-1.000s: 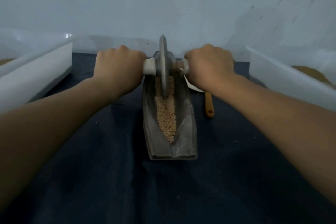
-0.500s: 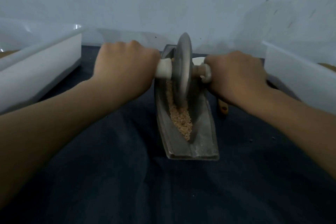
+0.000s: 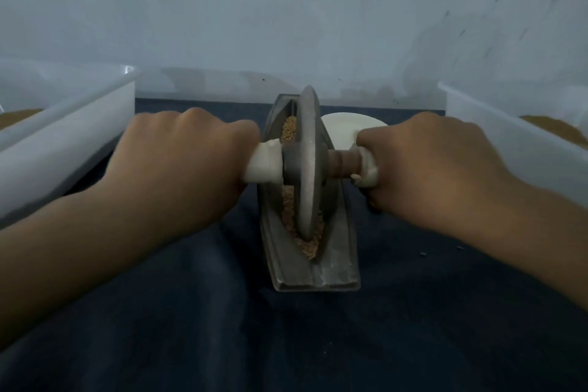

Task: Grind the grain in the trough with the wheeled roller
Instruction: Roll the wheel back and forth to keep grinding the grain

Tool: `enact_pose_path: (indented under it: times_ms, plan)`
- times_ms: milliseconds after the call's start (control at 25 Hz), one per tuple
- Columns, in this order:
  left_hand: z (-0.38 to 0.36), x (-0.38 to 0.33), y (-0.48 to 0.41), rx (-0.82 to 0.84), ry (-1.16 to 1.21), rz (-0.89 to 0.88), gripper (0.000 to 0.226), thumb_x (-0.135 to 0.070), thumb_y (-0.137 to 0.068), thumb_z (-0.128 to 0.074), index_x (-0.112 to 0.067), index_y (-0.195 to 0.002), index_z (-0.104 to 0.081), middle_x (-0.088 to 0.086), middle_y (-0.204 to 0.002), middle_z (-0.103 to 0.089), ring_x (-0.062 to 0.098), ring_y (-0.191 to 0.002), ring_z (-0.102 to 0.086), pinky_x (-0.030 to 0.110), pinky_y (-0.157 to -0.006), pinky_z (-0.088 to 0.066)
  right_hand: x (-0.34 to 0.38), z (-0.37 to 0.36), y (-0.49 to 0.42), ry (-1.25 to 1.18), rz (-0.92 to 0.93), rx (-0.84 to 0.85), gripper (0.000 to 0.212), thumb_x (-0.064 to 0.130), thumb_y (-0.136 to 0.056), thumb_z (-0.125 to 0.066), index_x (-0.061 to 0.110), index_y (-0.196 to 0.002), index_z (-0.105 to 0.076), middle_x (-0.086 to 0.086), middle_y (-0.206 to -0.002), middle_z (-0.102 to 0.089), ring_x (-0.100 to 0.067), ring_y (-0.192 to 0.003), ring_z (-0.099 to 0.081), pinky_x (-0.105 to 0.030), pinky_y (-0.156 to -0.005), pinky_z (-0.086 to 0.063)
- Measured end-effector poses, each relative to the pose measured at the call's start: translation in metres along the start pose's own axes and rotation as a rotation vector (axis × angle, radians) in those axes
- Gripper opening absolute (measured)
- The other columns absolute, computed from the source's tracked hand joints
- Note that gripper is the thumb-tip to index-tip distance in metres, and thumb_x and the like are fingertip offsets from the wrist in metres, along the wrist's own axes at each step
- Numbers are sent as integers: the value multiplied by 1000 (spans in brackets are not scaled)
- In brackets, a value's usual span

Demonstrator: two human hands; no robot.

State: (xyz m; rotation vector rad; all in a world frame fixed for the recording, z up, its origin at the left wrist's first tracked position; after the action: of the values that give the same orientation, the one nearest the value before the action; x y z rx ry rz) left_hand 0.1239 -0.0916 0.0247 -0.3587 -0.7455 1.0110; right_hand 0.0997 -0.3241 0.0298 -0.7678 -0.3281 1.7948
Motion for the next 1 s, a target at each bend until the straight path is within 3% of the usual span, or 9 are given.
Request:
enact_pose_path:
  times_ms: [120, 200, 320, 400, 560, 720, 800, 880, 1000]
  plan:
    - [-19, -3, -19, 25, -56, 61, 33, -18, -68, -68, -22, -69, -35, -1, -50, -33, 17, -41, -22, 20, -49, -13, -4, -30, -19, 28, -104, 157, 28, 39, -73, -62, 26, -62, -40, 5, -56, -42, -18, -47, -40, -22, -47, -24]
    - [-42, -4, -43, 20, -66, 100, 23, -13, -79, -65, -20, -75, -44, 5, -59, -49, 26, -47, -45, 25, -48, -19, -5, -50, -47, 2, -194, 194, 18, 32, -84, -66, 25, -75, -52, 1, -71, -52, -24, -64, -54, -29, -53, -34]
    - [-58, 1, -70, 38, -40, 160, 9, -14, -87, -60, -17, -86, -52, 8, -75, -59, 32, -66, -59, 31, -53, -27, -3, -62, -70, -70, -286, 199, 9, 22, -89, -64, 24, -98, -65, -4, -84, -55, -25, -72, -50, -32, -59, -36]
    - [-49, -2, -62, 36, -54, 131, 14, -16, -85, -63, -18, -83, -49, 6, -68, -54, 31, -60, -56, 30, -51, -26, -4, -55, -57, -77, -249, 202, 4, 26, -88, -66, 26, -89, -61, 0, -81, -55, -22, -69, -48, -31, -58, -35]
    - [-8, -3, -18, 28, -43, -52, 38, -30, -67, -74, -28, -70, -36, -8, -55, -22, 20, -44, -26, 18, -48, -11, -6, -20, -9, -34, -135, 166, 28, 42, -68, -67, 28, -61, -44, 8, -56, -41, -11, -46, -35, -21, -45, -21]
    - [-10, 4, -21, 65, -48, -59, 22, -34, -60, -75, -32, -64, -53, -10, -54, -14, 18, -39, -23, 13, -50, -10, -6, -17, -4, -40, -122, 197, 21, 47, -60, -60, 30, -60, -47, 10, -52, -41, -10, -45, -36, -19, -45, -20]
    - [-33, 0, -35, 81, -98, 21, 16, -29, -73, -74, -27, -71, -58, -5, -53, -24, 24, -41, -41, 20, -47, -14, -5, -38, -25, -3, -167, 185, 23, 40, -76, -64, 24, -68, -50, 6, -60, -45, -17, -52, -44, -23, -47, -21]
    - [-49, -2, -52, 50, -52, 134, 9, -21, -85, -65, -20, -80, -58, 5, -59, -46, 30, -54, -55, 26, -48, -20, -4, -53, -52, 28, -228, 157, 5, 26, -85, -64, 23, -84, -60, 2, -68, -45, -24, -62, -47, -26, -50, -24]
    - [-61, 3, -55, 64, 30, 258, 7, -22, -90, -59, -18, -85, -55, 7, -71, -56, 31, -61, -54, 32, -52, -32, -2, -53, -74, 65, -212, 157, 12, 15, -85, -64, 22, -95, -66, -3, -73, -48, -28, -65, -48, -29, -53, -33]
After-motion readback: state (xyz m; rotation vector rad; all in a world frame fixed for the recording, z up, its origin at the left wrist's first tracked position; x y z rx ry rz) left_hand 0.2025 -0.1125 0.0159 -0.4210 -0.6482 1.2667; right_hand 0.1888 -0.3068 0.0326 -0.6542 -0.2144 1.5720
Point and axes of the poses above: each hand's wrist, its own y-axis away from the middle knuckle, its own z-axis out of the back of the hand, x = y × z, the point moved 4 cm from there along -y, towards the middle knuckle
